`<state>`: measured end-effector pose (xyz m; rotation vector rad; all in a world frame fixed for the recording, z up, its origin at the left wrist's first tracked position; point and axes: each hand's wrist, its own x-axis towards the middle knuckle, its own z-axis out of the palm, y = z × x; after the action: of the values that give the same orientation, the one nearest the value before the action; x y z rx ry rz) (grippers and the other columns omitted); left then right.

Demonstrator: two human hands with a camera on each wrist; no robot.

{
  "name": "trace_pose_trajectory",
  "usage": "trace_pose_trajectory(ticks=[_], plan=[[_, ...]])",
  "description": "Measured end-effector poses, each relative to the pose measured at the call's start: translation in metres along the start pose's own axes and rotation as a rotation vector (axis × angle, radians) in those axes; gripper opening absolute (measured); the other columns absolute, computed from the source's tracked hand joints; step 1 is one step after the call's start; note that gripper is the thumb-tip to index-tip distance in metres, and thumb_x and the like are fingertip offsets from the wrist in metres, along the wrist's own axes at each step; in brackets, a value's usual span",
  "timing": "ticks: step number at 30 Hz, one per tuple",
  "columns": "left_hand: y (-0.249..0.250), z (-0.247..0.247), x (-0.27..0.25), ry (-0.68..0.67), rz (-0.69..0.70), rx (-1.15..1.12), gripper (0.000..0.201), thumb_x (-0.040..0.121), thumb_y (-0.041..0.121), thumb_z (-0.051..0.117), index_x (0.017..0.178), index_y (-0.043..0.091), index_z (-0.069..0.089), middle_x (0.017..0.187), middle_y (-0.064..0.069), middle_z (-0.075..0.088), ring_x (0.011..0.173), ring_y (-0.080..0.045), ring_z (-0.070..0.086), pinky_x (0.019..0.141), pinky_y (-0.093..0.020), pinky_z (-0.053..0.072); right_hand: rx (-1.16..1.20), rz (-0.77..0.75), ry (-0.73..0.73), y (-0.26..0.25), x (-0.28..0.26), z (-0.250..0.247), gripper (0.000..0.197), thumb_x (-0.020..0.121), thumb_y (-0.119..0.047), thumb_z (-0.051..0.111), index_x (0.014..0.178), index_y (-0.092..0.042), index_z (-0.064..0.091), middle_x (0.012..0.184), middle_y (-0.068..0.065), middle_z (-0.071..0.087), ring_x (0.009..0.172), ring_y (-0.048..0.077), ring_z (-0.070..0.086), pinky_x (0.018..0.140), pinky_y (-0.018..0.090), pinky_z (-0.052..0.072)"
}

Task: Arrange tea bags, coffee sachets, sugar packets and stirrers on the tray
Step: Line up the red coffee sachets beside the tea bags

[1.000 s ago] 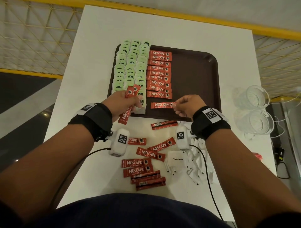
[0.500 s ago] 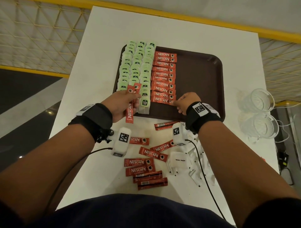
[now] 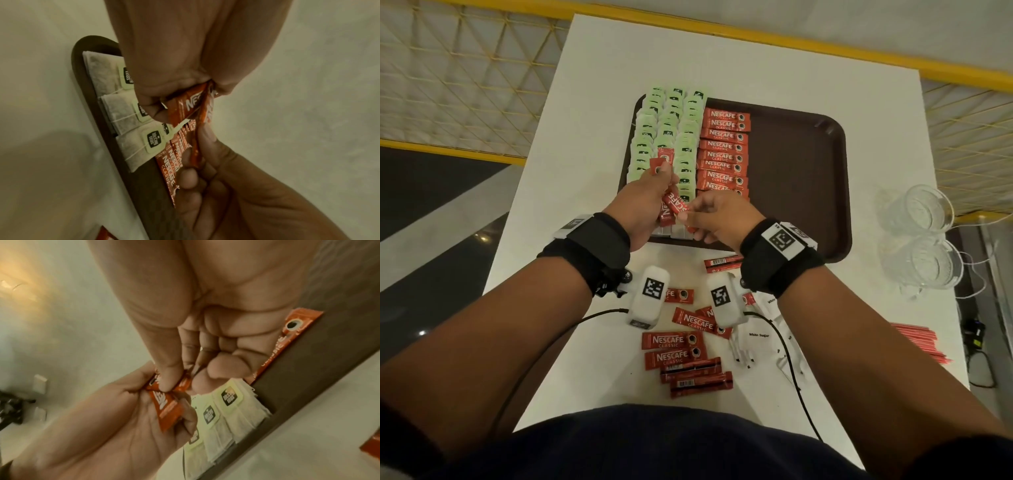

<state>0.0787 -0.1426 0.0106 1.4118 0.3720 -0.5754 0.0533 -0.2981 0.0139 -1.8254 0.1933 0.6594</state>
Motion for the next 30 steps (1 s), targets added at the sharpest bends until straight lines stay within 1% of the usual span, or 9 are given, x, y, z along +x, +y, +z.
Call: trace_pose_trajectory(ticks=[4,8,12,14,16,19,22,28,30], plan=[[-0.003,-0.001,-0.003,-0.065,0.091,0.059,0.026,0.099,0.041,0.052,0.111,0.018,0.056,0.077,0.005,0.054,0.063,-0.008,0.049,0.061,-0.024,0.044,0.201,0.008,0.116,0.004,-0.004,-0.006,0.011,0.086,-0.015,0.073,0.087,-0.008,0.063,0.072,0.004,0.068,0.060,0.012,0.063,0.059,0.023,0.053],[-0.010,0.000,-0.005,-0.107,0.131,0.143,0.010,0.095,0.025,0.063,0.099,0.017,0.059,0.069,0.001,0.044,0.055,-0.009,0.037,0.053,-0.022,0.039,0.206,-0.005,0.142,0.005,-0.008,-0.010,0.015,0.084,-0.015,0.074,0.088,-0.005,0.063,0.076,0.010,0.069,0.064,0.016,0.066,0.064,0.026,0.057],[-0.007,0.003,-0.009,-0.092,0.185,0.303,0.002,0.096,0.024,0.062,0.094,0.023,0.062,0.061,0.012,0.057,0.050,-0.002,0.047,0.054,-0.021,0.042,-0.070,-0.045,0.167,0.004,-0.011,-0.015,0.025,0.085,-0.035,0.073,0.095,-0.014,0.066,0.083,0.002,0.069,0.070,0.013,0.066,0.066,0.026,0.056],[-0.004,0.002,-0.009,-0.120,0.255,0.550,0.008,0.095,0.029,0.063,0.098,0.022,0.065,0.072,0.012,0.067,0.060,0.001,0.058,0.060,-0.021,0.047,-0.211,-0.086,0.260,0.004,-0.010,-0.021,0.032,0.086,-0.043,0.069,0.106,-0.018,0.064,0.087,-0.002,0.067,0.073,0.012,0.065,0.069,0.027,0.055],[-0.002,-0.001,-0.007,-0.187,0.288,0.758,0.019,0.092,0.031,0.066,0.104,0.016,0.067,0.089,0.002,0.071,0.081,-0.010,0.067,0.071,-0.028,0.055,-0.271,-0.144,0.291,0.003,-0.012,-0.025,0.028,0.088,-0.037,0.068,0.110,-0.020,0.062,0.088,-0.003,0.065,0.076,0.011,0.064,0.071,0.027,0.054],[0.002,-0.001,-0.006,-0.266,0.258,0.852,0.024,0.090,0.031,0.069,0.108,0.016,0.066,0.094,0.005,0.071,0.087,-0.010,0.067,0.072,-0.017,0.052,-0.328,-0.171,0.259,0.003,-0.015,-0.029,0.011,0.089,-0.023,0.069,0.097,-0.020,0.062,0.083,0.000,0.066,0.070,0.011,0.063,0.071,0.029,0.055],[0.005,0.000,-0.006,-0.270,0.275,0.866,0.023,0.090,0.031,0.069,0.105,0.015,0.067,0.095,0.005,0.071,0.085,-0.004,0.067,0.066,-0.009,0.051,-0.306,-0.089,0.200,0.008,-0.020,-0.036,0.008,0.090,-0.018,0.067,0.094,-0.015,0.061,0.081,0.005,0.070,0.069,0.014,0.068,0.069,0.028,0.058],[-0.005,-0.005,-0.006,-0.127,0.241,0.702,0.016,0.092,0.028,0.066,0.091,0.012,0.067,0.075,0.002,0.064,0.058,0.001,0.055,0.051,-0.012,0.046,0.112,0.149,0.251,0.039,-0.028,-0.060,0.012,0.090,-0.013,0.067,0.101,-0.009,0.064,0.084,0.008,0.071,0.069,0.014,0.066,0.071,0.027,0.057],[-0.008,-0.011,-0.007,-0.111,0.192,0.664,0.020,0.092,0.029,0.066,0.094,0.009,0.068,0.071,0.003,0.059,0.053,-0.001,0.049,0.053,-0.016,0.044,0.166,0.213,0.290,0.052,-0.028,-0.062,0.010,0.090,-0.012,0.067,0.098,-0.008,0.065,0.082,0.009,0.070,0.066,0.013,0.065,0.067,0.026,0.056]])
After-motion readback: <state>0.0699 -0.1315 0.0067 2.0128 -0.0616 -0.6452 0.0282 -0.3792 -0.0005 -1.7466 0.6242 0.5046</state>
